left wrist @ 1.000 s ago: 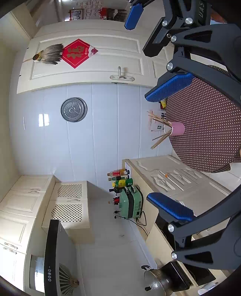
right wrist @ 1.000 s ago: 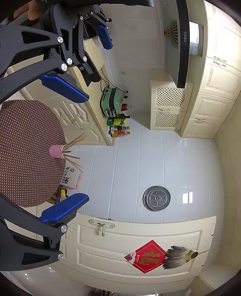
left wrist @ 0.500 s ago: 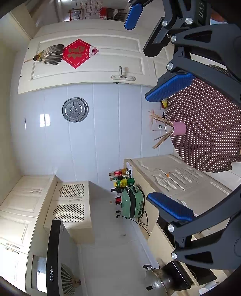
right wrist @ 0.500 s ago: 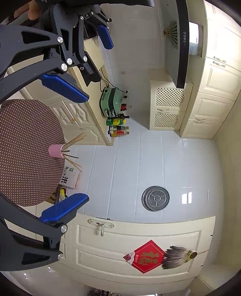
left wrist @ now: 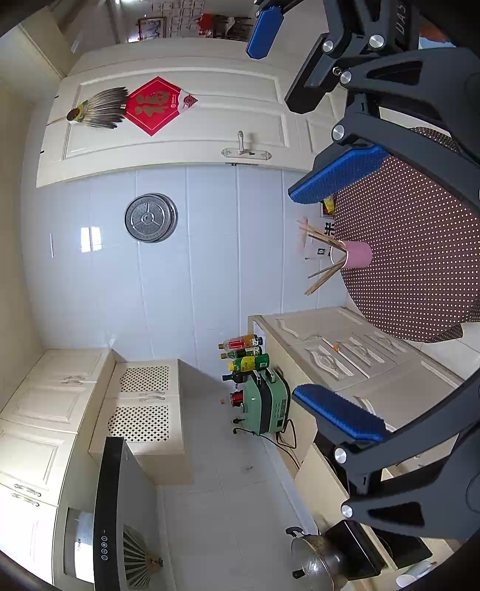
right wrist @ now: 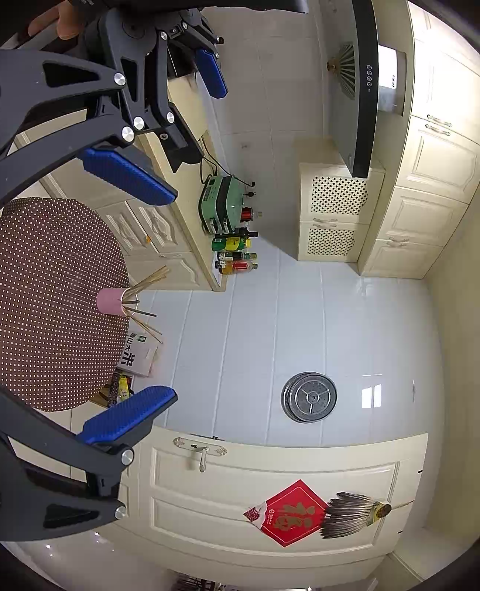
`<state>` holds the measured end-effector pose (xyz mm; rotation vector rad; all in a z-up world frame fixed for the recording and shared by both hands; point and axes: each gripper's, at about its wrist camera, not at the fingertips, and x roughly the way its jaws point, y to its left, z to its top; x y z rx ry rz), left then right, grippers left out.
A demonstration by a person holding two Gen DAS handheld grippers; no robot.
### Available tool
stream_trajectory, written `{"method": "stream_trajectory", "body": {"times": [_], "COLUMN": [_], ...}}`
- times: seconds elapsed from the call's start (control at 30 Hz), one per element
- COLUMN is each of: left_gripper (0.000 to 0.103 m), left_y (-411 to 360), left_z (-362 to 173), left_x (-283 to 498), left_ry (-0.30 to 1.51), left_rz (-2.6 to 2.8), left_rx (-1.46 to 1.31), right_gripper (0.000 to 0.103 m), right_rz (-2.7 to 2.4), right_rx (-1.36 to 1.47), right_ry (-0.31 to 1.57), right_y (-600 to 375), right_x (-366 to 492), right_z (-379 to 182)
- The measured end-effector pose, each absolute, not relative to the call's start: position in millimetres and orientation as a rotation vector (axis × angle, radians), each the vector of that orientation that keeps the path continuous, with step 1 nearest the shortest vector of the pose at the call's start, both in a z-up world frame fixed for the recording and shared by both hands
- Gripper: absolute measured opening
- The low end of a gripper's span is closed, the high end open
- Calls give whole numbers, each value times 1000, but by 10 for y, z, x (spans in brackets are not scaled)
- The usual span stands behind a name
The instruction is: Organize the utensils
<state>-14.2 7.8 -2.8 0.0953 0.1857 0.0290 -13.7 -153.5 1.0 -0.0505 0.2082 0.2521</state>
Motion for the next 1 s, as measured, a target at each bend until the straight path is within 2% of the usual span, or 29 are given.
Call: {"method": "stream_trajectory", "body": {"times": [1.0], "left_gripper": [96], "left_y": [109], "left_z": [-22], "left_x": [-134], "left_ry": [191], "left_rz": [36], "left_rx": [99], "right_gripper": [95], "right_rz": [258], "right_rx": [-47], "right_ry": [216], "right_y": [-1561], "right_x": [-130], "right_z": [14]}}
